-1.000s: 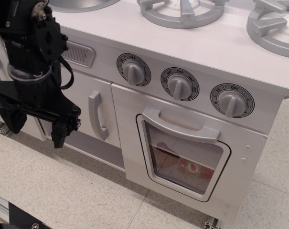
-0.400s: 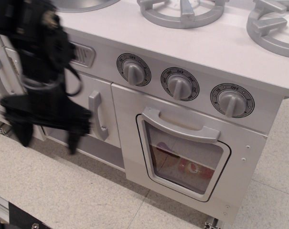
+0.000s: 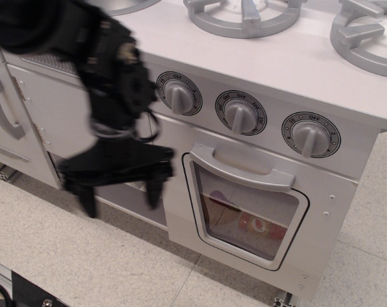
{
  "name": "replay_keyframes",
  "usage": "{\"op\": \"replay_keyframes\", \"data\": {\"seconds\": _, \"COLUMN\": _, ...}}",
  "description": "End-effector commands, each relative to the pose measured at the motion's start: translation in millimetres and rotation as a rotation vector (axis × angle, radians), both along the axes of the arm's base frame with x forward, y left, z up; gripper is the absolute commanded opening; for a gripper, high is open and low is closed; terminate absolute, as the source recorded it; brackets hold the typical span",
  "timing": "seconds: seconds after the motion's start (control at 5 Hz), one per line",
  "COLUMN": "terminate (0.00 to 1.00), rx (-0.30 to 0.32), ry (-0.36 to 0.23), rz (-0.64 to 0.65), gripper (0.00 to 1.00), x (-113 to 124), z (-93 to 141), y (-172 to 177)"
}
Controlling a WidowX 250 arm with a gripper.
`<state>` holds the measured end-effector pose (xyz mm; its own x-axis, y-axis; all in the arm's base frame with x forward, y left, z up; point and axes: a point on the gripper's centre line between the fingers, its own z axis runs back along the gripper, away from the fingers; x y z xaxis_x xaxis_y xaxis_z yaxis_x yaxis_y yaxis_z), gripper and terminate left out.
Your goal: Open oven
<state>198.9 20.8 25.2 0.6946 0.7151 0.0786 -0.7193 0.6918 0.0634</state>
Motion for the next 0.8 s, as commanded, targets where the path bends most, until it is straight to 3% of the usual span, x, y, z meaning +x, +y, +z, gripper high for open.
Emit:
{"op": "replay_keyframes", "data": {"seconds": 0.0, "terminate": 0.0, "rx": -0.049, "ry": -0.192, "rz": 0.322, "gripper": 1.0, "x": 39, "z": -7, "y": -17}}
{"op": "replay_keyframes", "data": {"seconds": 0.4, "terminate": 0.0, "rx": -0.145, "ry": -0.273, "rz": 0.453, "gripper": 1.0, "x": 56, "z": 5, "y": -18}}
{"op": "replay_keyframes", "data": {"seconds": 0.6, "terminate": 0.0, "rx": -0.186, "ry": -0.276, "rz": 0.517, "gripper": 1.0, "x": 63, "z": 6, "y": -12}}
